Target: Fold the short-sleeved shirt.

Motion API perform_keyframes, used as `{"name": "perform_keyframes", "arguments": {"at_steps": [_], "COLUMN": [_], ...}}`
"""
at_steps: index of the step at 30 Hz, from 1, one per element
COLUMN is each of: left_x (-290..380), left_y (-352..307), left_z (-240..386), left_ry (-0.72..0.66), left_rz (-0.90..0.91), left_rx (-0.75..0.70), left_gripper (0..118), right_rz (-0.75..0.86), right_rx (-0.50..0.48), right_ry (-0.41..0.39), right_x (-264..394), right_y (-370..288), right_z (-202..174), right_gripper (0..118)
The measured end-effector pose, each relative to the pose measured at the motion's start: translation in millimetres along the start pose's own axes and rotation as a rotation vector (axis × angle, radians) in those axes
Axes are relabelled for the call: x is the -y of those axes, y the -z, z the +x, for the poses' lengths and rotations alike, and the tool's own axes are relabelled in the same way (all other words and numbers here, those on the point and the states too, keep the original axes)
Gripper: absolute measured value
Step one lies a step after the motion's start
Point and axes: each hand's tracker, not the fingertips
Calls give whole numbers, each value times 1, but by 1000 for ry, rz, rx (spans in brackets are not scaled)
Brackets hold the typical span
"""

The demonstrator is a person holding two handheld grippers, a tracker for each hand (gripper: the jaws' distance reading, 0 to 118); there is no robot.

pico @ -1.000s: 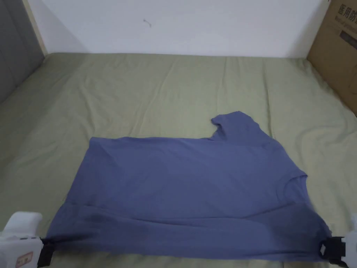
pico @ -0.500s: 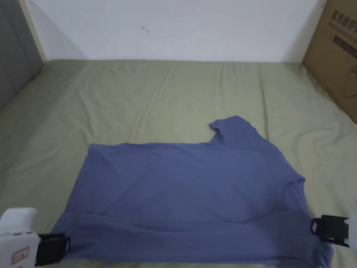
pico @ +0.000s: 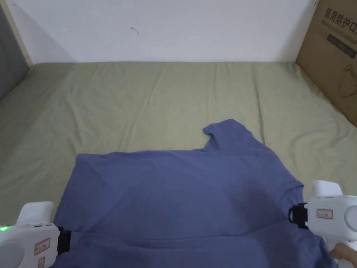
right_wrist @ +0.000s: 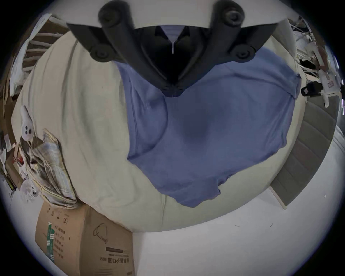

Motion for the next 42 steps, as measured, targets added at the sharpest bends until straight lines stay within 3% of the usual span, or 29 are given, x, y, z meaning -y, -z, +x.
{"name": "perform_keyframes", "arguments": {"at_steps": [5,8,9,14,19,22,23,24,34,38,39,40,42], "left_x": [-34,-52,-57,-71,-70,-68,-68,-69,-87,-122,-134,-148,-171], "left_y": [16,27,32,51,61,63,63,66,65,77,84,91,107], "left_z": [13,20,21,21,21,18,18,13,6,-3,-5,-6,-9], "left_ry": [-13,9,13,3,-2,-12,-10,-9,-52,-99,-99,-103,-105], "left_rz": [29,31,28,8,-23,-40,-41,-42,3,68,63,72,86], "left_rx": [4,-6,-12,-21,-39,-40,-41,-47,-64,4,-5,-47,-62], "left_gripper": [0,0,0,0,0,0,0,0,0,0,5,17,59], "right_rz": [58,49,47,-30,-93,-73,-59,-52,-27,-24,-21,-17,-3], "right_rx": [36,61,57,42,39,22,34,52,27,36,36,35,26], "right_ry": [-29,-57,-63,-93,-89,-83,-107,-154,-186,-197,-198,-197,-194], "right_x": [-81,-132,-147,-198,-203,-196,-197,-197,-206,-208,-208,-208,-206], "right_y": [35,69,78,135,181,181,177,173,145,144,144,143,143], "right_z": [-10,-11,-13,-12,-1,0,-2,-5,-15,-16,-17,-17,-16], "right_gripper": [14,71,72,72,68,49,24,8,5,5,5,5,5]}}
